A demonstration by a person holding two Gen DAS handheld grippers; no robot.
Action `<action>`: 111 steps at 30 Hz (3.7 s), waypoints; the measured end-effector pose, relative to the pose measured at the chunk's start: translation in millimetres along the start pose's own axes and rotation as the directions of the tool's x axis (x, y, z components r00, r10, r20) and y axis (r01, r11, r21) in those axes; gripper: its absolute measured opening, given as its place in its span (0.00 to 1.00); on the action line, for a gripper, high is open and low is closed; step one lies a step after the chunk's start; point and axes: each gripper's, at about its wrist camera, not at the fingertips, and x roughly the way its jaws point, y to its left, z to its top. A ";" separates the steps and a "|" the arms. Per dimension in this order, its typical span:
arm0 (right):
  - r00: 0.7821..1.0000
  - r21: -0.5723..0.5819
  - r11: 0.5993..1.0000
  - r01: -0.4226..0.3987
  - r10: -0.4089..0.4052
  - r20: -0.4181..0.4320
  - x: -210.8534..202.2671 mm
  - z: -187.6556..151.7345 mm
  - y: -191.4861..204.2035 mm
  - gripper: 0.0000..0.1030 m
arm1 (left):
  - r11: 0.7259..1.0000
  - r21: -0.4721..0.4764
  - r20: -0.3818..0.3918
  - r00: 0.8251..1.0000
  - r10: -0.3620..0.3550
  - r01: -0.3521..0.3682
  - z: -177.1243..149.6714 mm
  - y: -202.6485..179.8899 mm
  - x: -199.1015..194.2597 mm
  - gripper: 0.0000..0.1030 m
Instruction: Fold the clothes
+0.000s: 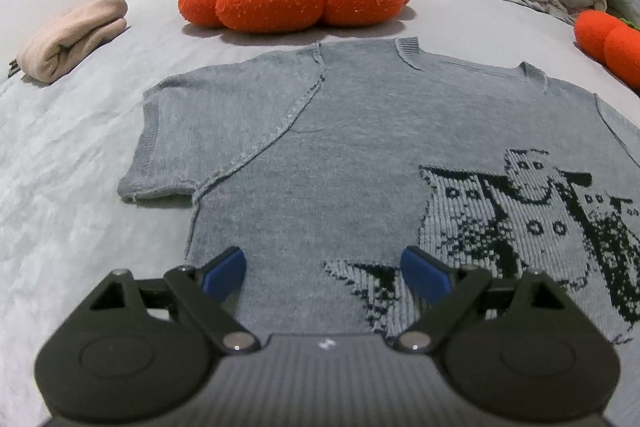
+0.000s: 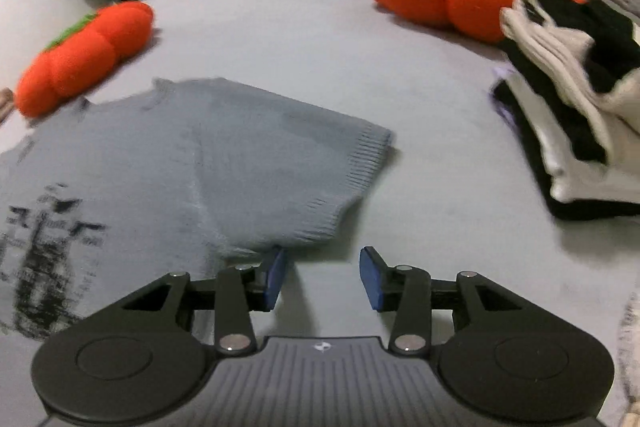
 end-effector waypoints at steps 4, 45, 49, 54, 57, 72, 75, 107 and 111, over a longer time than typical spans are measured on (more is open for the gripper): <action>0.999 0.088 0.996 -0.034 0.032 0.019 2.6 -0.7 -10.2 0.40 | 1.000 0.006 0.005 1.000 0.008 -0.008 -0.7 -1.8 -0.4 0.87; 0.989 0.326 0.941 -0.091 0.048 0.139 23.8 16.7 -51.1 0.15 | 0.999 0.031 0.019 0.999 0.031 -0.032 -3.3 -6.5 0.1 0.88; 0.988 0.108 0.994 0.001 -0.018 0.152 29.6 27.9 -28.6 0.40 | 0.999 0.038 0.025 0.999 0.036 -0.037 -3.8 -7.4 1.1 0.89; 0.983 0.004 1.000 0.025 -0.025 0.184 38.8 35.2 -19.8 0.46 | 0.998 0.044 0.033 0.998 0.044 -0.045 -4.3 -9.1 2.3 0.91; 0.979 -0.039 0.999 0.031 -0.022 0.204 43.4 35.4 -16.5 0.42 | 0.998 0.048 0.039 0.998 0.048 -0.050 -5.5 -10.4 2.2 0.92; 0.941 0.200 0.977 -0.078 0.006 0.339 35.7 39.7 -62.7 0.02 | 0.997 0.054 0.046 0.998 0.053 -0.056 -5.9 -10.8 2.6 0.92; 0.938 0.206 0.977 -0.057 -0.018 0.346 33.3 41.5 -66.2 0.01 | 0.997 0.054 0.048 0.997 0.054 -0.057 -6.2 -10.6 2.4 0.92; 0.979 -0.008 0.999 -0.039 0.039 0.198 11.3 29.1 3.5 0.32 | 0.997 0.056 0.047 0.997 0.057 -0.060 -6.2 -12.4 2.0 0.92; 0.979 -0.065 0.994 -0.086 0.097 0.181 -2.7 25.3 19.3 0.23 | 0.996 0.059 0.052 0.997 0.065 -0.068 -6.9 -14.1 1.3 0.92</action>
